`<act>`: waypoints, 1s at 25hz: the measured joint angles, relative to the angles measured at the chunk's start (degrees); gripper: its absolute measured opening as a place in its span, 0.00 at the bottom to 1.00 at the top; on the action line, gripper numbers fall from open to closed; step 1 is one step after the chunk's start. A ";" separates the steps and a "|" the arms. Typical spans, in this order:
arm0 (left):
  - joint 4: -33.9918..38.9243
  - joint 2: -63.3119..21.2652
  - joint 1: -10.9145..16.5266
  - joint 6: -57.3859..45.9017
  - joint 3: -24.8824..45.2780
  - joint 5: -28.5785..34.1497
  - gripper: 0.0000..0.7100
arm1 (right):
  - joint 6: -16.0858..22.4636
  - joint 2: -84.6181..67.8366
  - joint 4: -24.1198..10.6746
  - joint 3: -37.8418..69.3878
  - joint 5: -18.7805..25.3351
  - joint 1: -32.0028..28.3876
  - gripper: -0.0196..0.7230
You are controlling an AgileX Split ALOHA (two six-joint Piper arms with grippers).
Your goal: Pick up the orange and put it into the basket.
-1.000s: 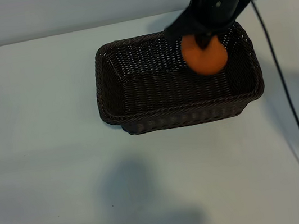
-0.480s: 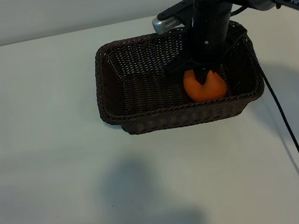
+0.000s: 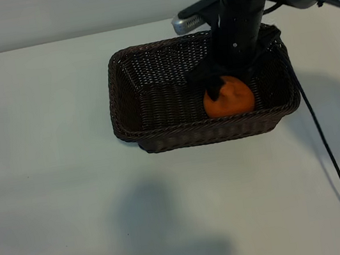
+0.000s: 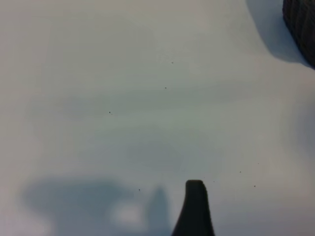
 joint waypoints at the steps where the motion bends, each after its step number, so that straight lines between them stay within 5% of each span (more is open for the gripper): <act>1: 0.00 0.00 0.00 0.00 0.00 0.00 0.83 | 0.00 -0.64 0.00 0.00 0.00 0.00 0.97; 7: 0.00 0.00 0.00 -0.05 0.00 0.00 0.83 | 0.66 -3.84 -0.36 -1.12 1.05 0.00 0.93; 15: 0.00 0.00 0.00 -0.05 0.00 0.00 0.83 | 2.09 -4.16 -7.51 -9.48 8.10 -1.10 0.86; 25: 0.00 0.00 0.00 -0.05 0.00 0.00 0.83 | 2.15 -4.27 -10.17 -11.49 8.35 -17.43 0.83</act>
